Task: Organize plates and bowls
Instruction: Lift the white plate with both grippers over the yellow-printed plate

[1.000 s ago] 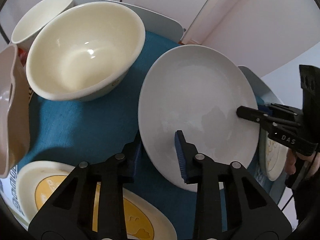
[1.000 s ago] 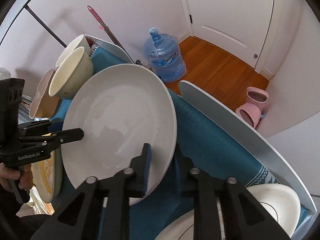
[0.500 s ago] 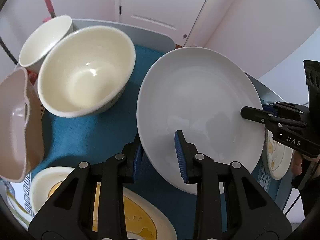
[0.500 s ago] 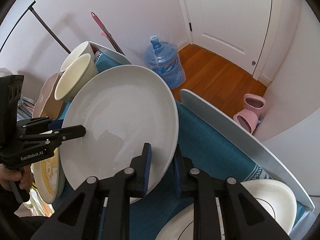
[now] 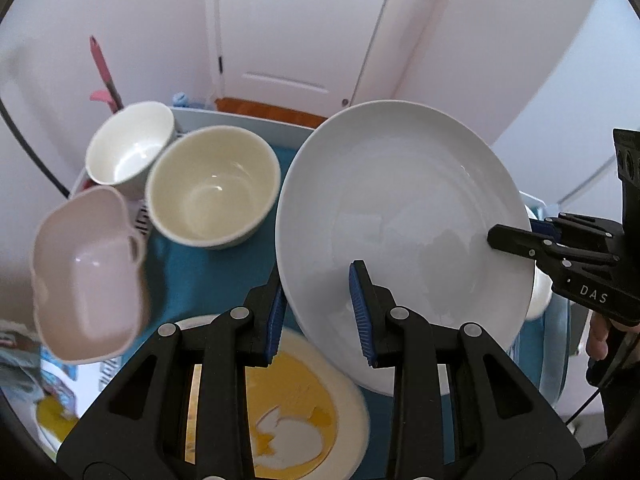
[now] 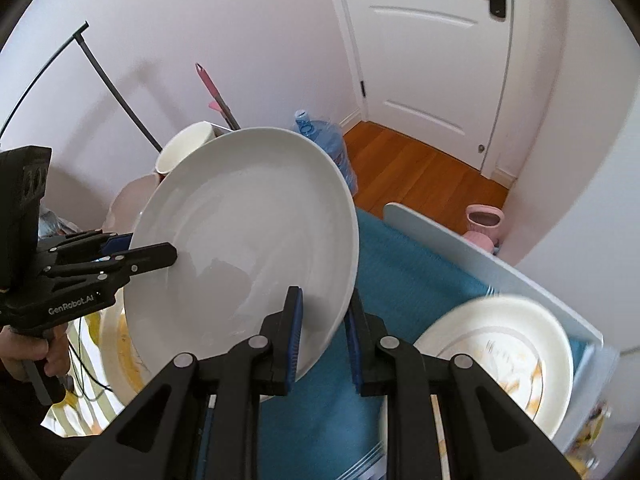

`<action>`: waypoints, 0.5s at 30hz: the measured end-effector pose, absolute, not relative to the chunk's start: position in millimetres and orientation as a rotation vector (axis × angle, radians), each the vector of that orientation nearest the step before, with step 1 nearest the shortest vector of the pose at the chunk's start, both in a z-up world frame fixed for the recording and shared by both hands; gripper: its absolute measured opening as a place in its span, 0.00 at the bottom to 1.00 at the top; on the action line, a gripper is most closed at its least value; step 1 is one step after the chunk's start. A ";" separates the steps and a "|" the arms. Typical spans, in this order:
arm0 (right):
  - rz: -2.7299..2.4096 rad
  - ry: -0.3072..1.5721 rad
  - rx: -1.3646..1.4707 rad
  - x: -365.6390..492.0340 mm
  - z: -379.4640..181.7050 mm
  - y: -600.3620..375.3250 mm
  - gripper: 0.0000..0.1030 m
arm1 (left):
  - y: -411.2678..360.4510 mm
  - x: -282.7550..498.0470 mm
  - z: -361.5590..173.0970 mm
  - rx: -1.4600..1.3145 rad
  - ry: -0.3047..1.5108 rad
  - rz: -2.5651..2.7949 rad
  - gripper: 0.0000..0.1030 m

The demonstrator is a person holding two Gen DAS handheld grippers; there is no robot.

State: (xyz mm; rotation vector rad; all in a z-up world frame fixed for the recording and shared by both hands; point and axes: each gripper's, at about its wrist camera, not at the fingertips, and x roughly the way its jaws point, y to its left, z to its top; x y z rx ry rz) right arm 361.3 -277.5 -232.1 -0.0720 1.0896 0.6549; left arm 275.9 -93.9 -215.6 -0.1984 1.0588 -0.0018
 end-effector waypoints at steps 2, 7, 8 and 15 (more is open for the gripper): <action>0.628 1.085 -0.054 344.9 -224.7 -271.7 0.19 | -87.2 261.9 -206.7 -0.174 1.053 -0.030 0.27; 0.529 1.089 0.007 290.2 -216.7 -248.0 0.19 | -68.2 223.4 -200.4 -0.117 1.071 -0.119 0.27; 0.512 1.092 0.022 281.5 -217.7 -244.3 0.19 | -56.4 223.6 -194.8 -0.109 1.081 -0.140 0.27; 0.371 1.111 0.127 208.8 -230.0 -207.0 0.19 | -29.7 180.2 -208.5 -0.042 1.123 -0.253 0.27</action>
